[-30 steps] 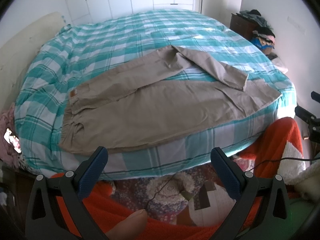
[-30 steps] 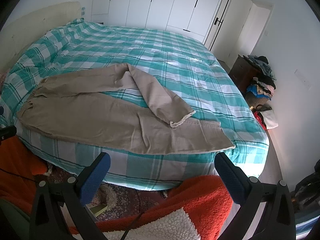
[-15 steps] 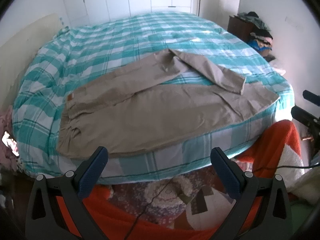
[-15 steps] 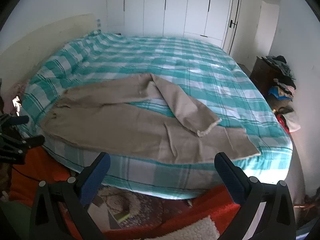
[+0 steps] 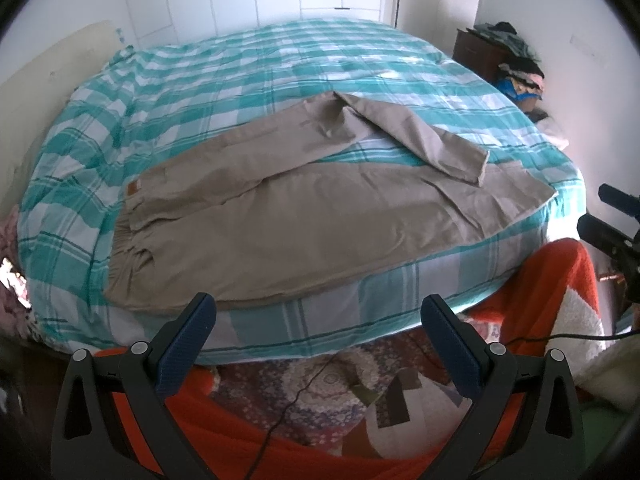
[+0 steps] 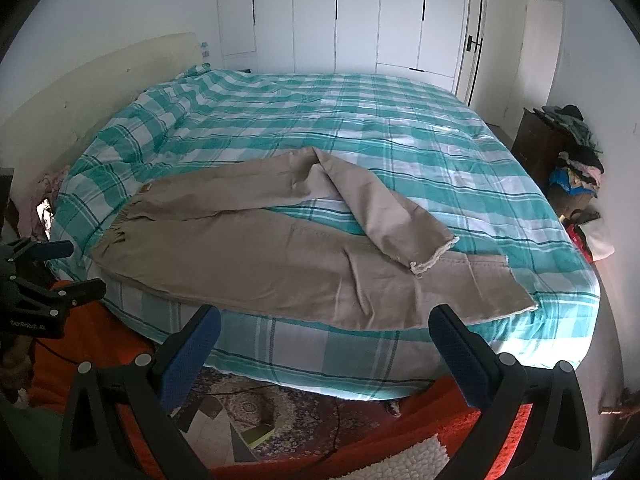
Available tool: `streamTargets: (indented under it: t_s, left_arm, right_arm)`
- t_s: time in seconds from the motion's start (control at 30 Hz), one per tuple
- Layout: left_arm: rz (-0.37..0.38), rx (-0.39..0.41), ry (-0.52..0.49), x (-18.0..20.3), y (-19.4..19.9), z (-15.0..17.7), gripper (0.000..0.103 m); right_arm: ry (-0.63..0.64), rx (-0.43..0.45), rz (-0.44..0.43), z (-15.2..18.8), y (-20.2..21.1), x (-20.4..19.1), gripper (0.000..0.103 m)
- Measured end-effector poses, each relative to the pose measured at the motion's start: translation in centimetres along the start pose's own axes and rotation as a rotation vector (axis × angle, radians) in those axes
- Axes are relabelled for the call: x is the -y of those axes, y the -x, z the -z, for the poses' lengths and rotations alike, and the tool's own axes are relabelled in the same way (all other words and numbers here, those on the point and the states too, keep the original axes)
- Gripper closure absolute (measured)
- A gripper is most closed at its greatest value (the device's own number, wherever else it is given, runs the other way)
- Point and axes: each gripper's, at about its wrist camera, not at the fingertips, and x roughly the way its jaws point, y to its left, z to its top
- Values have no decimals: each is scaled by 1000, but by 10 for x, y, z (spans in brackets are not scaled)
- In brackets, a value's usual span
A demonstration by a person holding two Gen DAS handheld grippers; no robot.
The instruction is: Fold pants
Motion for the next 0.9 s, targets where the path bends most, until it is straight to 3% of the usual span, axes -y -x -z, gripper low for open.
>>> streamTargets:
  t_s: [0.2,0.3,0.37,0.47,0.6,0.67,0.7,0.73,0.8,0.9]
  left_arm:
    - [0,-8,5,0,-2,-1,1]
    - [2,-7,10,-1,-3,-3,1]
    - [5,-10,11,-1,-4,-3,1]
    - [2,-14,12,-1,-4,-2,1]
    - [-30,-23,29,-5,-4,-2,1]
    - [-46,-41,47,-10,-8,-2,1]
    - [-51,-48,53,-11,-10,-1,1]
    - [-58,-56,57,-13,-12,-1,1]
    - [-70,-66,62,-15,-15,-3,1]
    - [-73,-83,68,-18,-25,-5,1]
  right_arm:
    - [-2,0,-26,-1,-3,-1,1]
    - [-8,34,-78,-7,-14,19,1]
    - [2,43,-26,-17,-37,47,1]
    - [133,-39,63,-32,-115,88,3]
    - [379,-220,61,-32,-216,101,35]
    - [447,-272,79,-32,-258,105,36]
    - [467,-292,98,-32,-276,109,42]
    - [483,-315,123,-32,-293,114,67]
    - [475,-371,104,-33,-314,121,100]
    - [467,-293,118,-52,-283,121,100]
